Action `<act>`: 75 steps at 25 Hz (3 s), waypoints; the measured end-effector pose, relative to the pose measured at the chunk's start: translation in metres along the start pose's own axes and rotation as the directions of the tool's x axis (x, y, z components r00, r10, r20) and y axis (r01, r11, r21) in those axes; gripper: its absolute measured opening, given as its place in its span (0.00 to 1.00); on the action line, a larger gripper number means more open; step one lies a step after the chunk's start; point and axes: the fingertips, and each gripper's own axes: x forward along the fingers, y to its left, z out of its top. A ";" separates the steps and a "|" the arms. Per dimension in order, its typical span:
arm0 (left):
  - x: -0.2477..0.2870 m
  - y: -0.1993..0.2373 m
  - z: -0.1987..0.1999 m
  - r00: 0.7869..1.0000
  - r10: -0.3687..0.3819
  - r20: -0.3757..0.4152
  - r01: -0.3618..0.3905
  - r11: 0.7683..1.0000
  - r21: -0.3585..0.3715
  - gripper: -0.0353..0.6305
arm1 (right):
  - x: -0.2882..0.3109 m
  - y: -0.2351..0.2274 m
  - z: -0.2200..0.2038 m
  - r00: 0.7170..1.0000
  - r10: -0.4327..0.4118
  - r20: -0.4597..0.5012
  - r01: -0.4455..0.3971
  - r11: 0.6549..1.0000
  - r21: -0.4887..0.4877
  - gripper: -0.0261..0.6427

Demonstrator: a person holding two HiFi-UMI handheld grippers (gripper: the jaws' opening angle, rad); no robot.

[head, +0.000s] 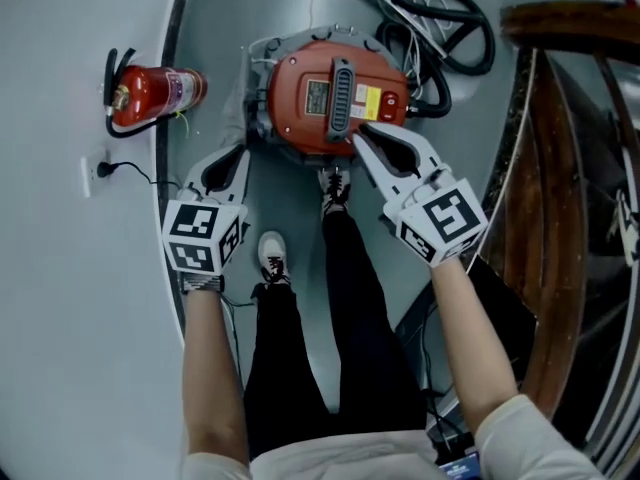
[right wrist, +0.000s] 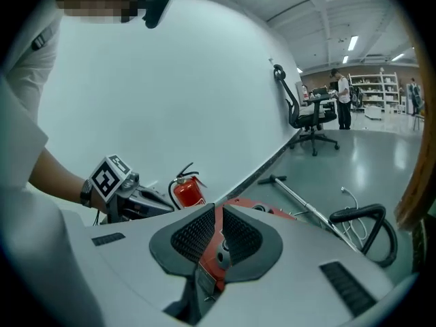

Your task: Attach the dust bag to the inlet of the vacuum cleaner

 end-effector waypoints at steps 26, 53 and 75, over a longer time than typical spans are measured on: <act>-0.231 -0.090 0.171 0.982 -0.106 0.155 0.066 0.968 0.241 0.06 | -0.147 0.116 0.185 0.995 -0.083 0.049 0.093 0.960 -0.263 0.08; -0.436 -0.198 0.283 0.890 -0.157 0.428 -0.094 0.855 0.509 0.06 | -0.320 0.233 0.343 0.931 -0.119 0.346 0.260 0.879 -0.400 0.08; -0.535 -0.263 0.316 0.821 -0.256 0.510 -0.186 0.725 0.663 0.06 | -0.394 0.317 0.376 0.901 -0.136 0.411 0.344 0.801 -0.490 0.08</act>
